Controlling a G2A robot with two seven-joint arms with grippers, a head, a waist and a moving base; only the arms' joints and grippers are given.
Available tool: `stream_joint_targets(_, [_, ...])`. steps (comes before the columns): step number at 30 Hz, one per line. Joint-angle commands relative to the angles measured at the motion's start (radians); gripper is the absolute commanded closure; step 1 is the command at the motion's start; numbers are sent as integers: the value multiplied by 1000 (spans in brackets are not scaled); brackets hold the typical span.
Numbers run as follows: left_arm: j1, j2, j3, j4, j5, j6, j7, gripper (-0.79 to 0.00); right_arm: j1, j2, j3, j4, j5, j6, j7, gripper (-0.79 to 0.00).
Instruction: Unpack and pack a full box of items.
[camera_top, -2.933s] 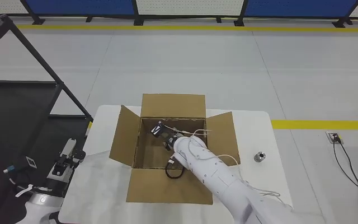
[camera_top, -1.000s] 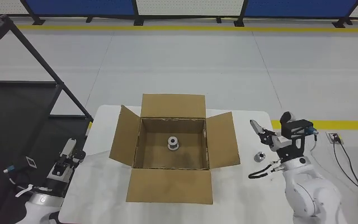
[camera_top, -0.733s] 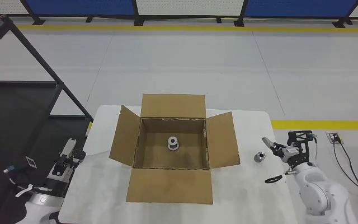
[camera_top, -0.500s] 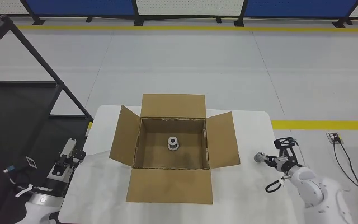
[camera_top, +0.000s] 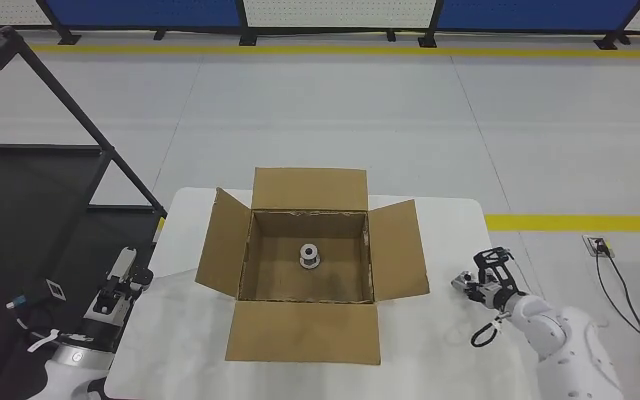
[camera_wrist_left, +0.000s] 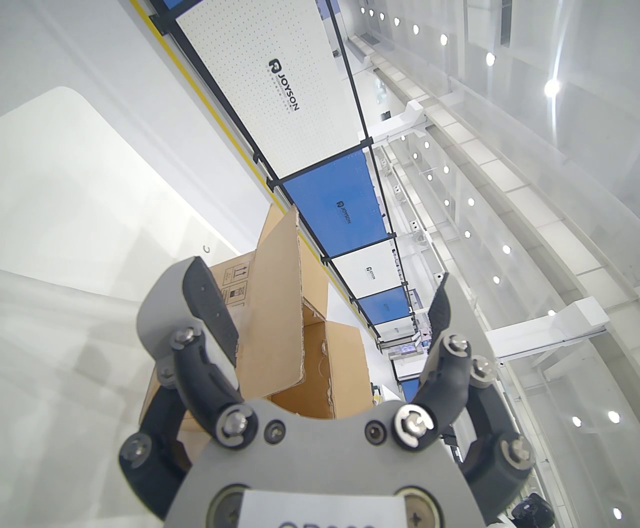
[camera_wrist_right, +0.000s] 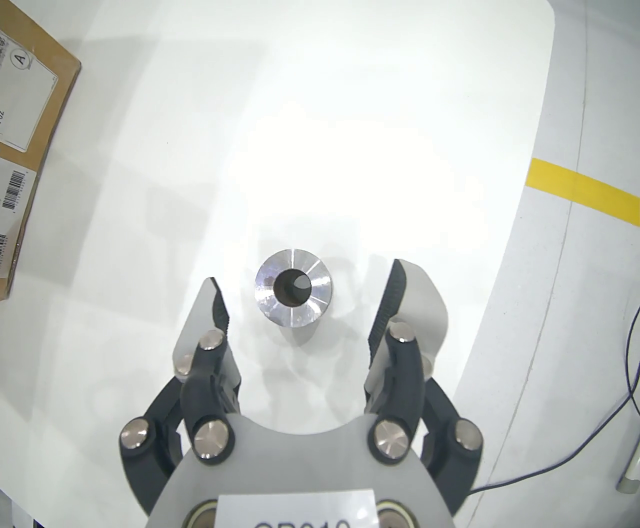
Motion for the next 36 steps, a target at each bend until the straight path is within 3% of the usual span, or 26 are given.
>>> stream_joint_targets(1, [0,0,0,0,0,0,0,-785,13,1,-13,15,-4,6,2,-246])
stream_joint_targets(3, [0,0,0,0,0,0,0,-785,22,4,-21,26,-3,7,-2,-28])
stream_joint_targets(4, [0,0,0,0,0,0,0,-785,26,5,-23,30,-2,7,-2,0])
stream_joint_targets(11, [0,0,0,0,0,0,0,-785,-14,18,16,-97,72,-13,-122,0])
stream_joint_targets(18, [0,0,0,0,0,0,0,-785,-186,13,33,-556,222,52,-249,0])
stream_joint_targets(24, [0,0,0,0,0,0,0,-785,-275,7,-117,-861,168,68,-193,0])
stream_joint_targets(29, [0,0,0,0,0,0,0,-785,-205,-3,-331,-880,34,95,-105,0])
stream_joint_targets(36, [0,0,0,0,0,0,0,-785,4,-40,-587,-687,-5,169,20,0])
